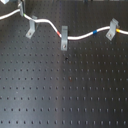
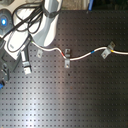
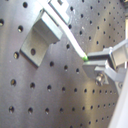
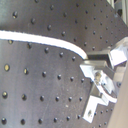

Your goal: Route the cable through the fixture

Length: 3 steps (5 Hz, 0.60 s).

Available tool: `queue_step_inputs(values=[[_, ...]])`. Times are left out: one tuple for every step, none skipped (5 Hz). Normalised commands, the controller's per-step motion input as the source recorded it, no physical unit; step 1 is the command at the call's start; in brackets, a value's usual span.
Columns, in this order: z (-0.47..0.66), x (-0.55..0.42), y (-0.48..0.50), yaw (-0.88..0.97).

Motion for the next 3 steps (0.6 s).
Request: queue_step_inputs(values=[[0.61, -0.027, 0.112, 0.08], [0.00, -0.082, 0.072, 0.04], [-0.06, -0.008, 0.238, 0.15]])
